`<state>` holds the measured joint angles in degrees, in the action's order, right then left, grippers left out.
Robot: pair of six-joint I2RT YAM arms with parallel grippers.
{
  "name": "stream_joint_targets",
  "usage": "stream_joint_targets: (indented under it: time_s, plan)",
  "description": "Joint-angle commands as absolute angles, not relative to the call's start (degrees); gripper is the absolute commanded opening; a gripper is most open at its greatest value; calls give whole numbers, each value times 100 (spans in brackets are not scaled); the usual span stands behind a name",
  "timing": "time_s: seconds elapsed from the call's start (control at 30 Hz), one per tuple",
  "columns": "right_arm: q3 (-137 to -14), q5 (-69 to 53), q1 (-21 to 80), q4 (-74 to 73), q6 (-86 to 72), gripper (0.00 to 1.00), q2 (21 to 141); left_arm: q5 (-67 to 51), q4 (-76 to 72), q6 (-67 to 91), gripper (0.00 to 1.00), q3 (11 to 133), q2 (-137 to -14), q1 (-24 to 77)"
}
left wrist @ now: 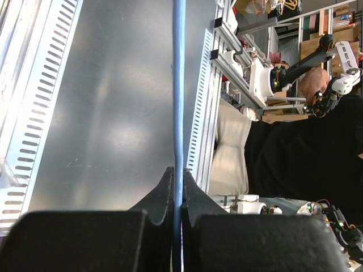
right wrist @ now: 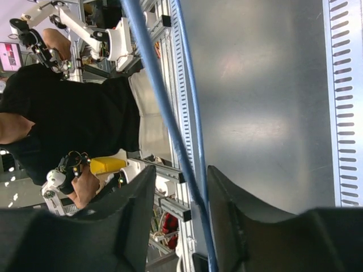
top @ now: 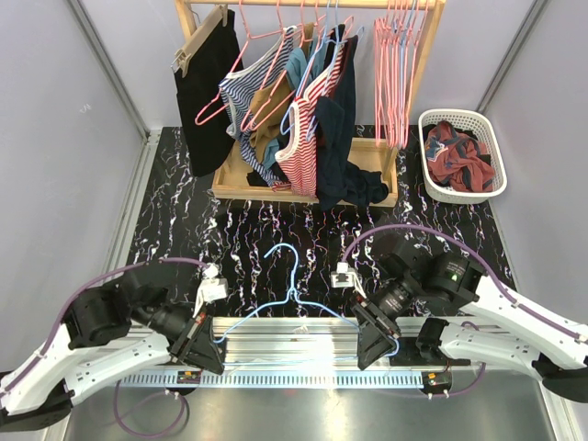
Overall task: Remove the tank top from the hanger
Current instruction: Pass the hanger from the left arm to the right, then hang the hanger back to the clothesline with the right arm
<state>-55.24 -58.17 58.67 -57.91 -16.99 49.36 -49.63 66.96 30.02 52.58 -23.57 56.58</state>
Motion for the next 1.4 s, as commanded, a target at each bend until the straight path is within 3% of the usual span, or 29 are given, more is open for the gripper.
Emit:
stream_joint_targets:
  time_s: [0.0, 0.03, 0.07, 0.1, 0.17, 0.37, 0.43, 0.5, 0.53, 0.63, 0.7, 0.8, 1.03, 1.37]
  plan:
    - [-5625, -6056, 5924, -5625, -1714, 47, 4878, -4922, 6679, 2813, 0, 5537, -2505, 5687]
    - [-5625, -6030, 5924, -5625, -1705, 42, 4869, -4922, 6688, 2795, 0, 5537, -2540, 5687]
    - [-5616, -6029, 5933, -5634, -1705, 26, 4869, -4904, 6706, 2769, 0, 5572, -2557, 5695]
    - [-5608, -6012, 5924, -5634, -1705, 17, 4834, -4852, 6776, 2716, 0, 5590, -2592, 5695]
    - [-5590, -5916, 5924, -5651, -1696, 3, 4782, -4782, 6846, 2663, 0, 5651, -2619, 5695]
    - [-5651, -5635, 5933, -5721, -1758, 0, 4658, -4395, 7057, 2531, 1, 5871, -2707, 5695]
    - [-5782, -5441, 5915, -5792, -1758, 0, 4588, -3845, 7276, 2487, 26, 5976, -2759, 5695]
    - [-5897, -5003, 5933, -5915, -1749, 0, 4492, -2811, 7584, 2479, 96, 6195, -2847, 5695]
    - [-5976, -4888, 5924, -5959, -1758, 0, 4456, -2395, 7698, 2522, 99, 6396, -2874, 5695]
    - [-6108, -4133, 5933, -6108, -1837, 0, 4316, -817, 8032, 2706, 99, 6809, -2962, 5695]
    - [-6283, -3055, 5924, -6327, -1898, 0, 4219, 484, 8244, 2969, 99, 7118, -3023, 5695]
    - [-6705, -1201, 5933, -6504, -1994, 0, 3921, 1482, 8166, 3120, 99, 7576, -2875, 5695]
    - [-7259, 2113, 5933, -5925, -1960, 0, 3506, 1293, 7462, 2997, 99, 7050, -2742, 5695]
    - [-8102, 4868, 5924, -4957, -1995, 0, 5024, 721, 6706, 3041, 99, 6452, -2417, 5695]
